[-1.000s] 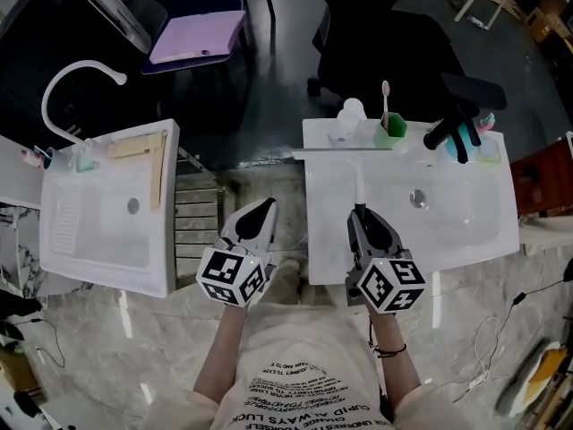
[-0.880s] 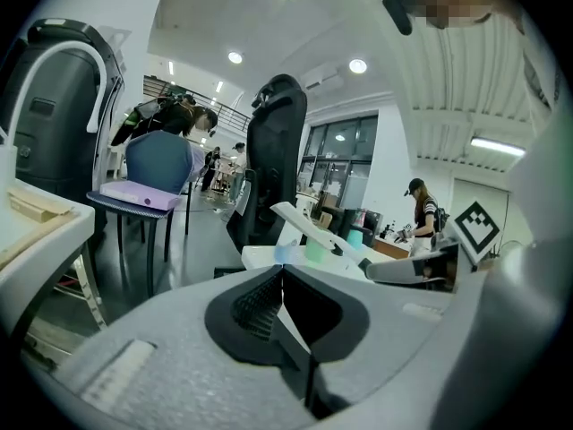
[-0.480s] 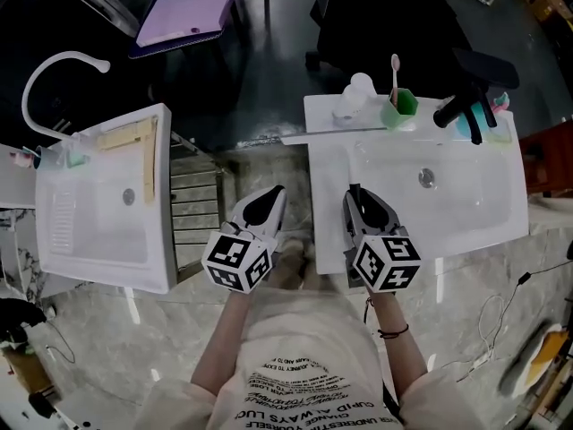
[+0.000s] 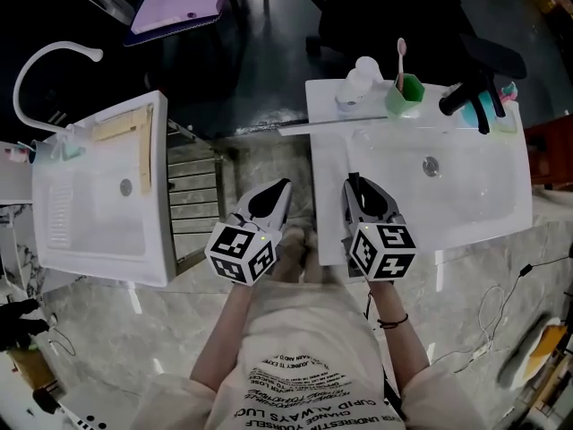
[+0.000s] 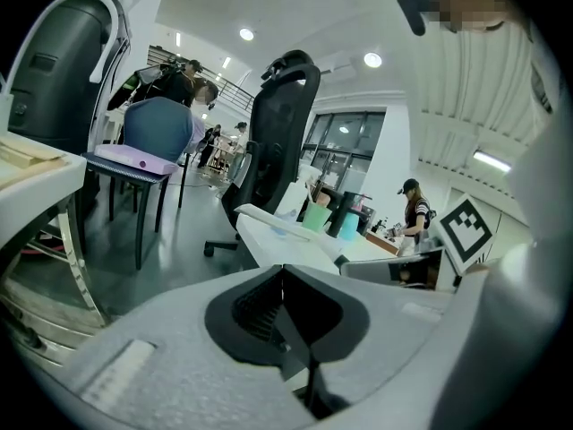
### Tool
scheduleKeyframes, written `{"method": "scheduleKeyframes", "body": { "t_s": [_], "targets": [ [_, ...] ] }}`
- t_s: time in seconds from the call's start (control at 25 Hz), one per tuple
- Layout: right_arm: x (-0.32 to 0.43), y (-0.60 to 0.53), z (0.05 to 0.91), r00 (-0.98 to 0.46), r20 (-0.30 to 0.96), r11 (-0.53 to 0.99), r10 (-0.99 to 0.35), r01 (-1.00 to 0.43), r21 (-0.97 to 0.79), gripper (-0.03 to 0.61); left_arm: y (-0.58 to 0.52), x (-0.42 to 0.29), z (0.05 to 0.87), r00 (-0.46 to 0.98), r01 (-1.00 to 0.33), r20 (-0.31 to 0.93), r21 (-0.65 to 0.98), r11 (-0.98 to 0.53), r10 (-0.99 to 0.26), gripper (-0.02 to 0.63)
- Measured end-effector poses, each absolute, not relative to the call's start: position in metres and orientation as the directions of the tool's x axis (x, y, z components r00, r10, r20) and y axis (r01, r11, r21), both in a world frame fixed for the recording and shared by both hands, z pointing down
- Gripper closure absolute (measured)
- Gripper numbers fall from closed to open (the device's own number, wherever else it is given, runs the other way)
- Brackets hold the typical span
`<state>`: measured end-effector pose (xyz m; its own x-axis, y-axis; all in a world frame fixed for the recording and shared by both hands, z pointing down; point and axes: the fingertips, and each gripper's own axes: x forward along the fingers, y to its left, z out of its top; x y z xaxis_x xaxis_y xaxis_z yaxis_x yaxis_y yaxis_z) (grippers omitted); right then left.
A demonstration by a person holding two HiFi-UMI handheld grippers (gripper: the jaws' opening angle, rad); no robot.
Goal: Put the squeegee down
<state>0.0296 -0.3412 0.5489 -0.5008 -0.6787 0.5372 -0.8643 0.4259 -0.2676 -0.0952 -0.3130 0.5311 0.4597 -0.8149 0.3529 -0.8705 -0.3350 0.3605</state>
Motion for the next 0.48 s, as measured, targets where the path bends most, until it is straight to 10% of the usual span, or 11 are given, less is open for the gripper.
{"method": "scheduleKeyframes", "body": {
  "t_s": [0.48],
  "targets": [
    [0.0265,-0.3411,0.5594,-0.464,0.591,0.446,-0.660,-0.875,-0.188,0.483,-0.3095,-0.0916,0.5371,0.462,-0.868,0.364,0.371,-0.329,-0.809,0.591]
  ]
}}
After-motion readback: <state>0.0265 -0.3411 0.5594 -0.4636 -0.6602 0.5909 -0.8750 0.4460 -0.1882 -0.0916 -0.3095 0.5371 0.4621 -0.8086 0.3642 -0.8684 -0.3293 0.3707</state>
